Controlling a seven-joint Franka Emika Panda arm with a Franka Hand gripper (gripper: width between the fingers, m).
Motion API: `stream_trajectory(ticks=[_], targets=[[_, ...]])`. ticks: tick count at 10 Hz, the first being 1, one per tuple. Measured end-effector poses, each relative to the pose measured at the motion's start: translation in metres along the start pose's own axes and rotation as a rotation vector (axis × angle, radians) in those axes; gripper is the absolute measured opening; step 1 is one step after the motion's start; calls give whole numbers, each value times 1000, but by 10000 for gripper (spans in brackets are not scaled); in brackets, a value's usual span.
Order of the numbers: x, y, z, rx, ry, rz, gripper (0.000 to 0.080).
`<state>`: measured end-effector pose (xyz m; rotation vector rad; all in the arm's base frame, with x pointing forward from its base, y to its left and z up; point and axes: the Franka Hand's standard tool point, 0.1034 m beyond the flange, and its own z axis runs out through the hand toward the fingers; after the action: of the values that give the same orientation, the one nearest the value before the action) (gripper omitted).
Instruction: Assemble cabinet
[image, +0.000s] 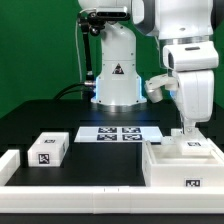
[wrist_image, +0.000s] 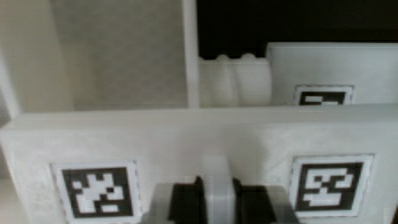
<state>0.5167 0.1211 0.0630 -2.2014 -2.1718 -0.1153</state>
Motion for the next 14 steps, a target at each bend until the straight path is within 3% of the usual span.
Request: stream_trajectory(ticks=[3,6,10,14], targets=[[0,0,0,0,0,0,61],[1,27,0,-9,9,13,61],[0,56,1,-40,28,13,61],[-3,59,0,-46,28,4,61]])
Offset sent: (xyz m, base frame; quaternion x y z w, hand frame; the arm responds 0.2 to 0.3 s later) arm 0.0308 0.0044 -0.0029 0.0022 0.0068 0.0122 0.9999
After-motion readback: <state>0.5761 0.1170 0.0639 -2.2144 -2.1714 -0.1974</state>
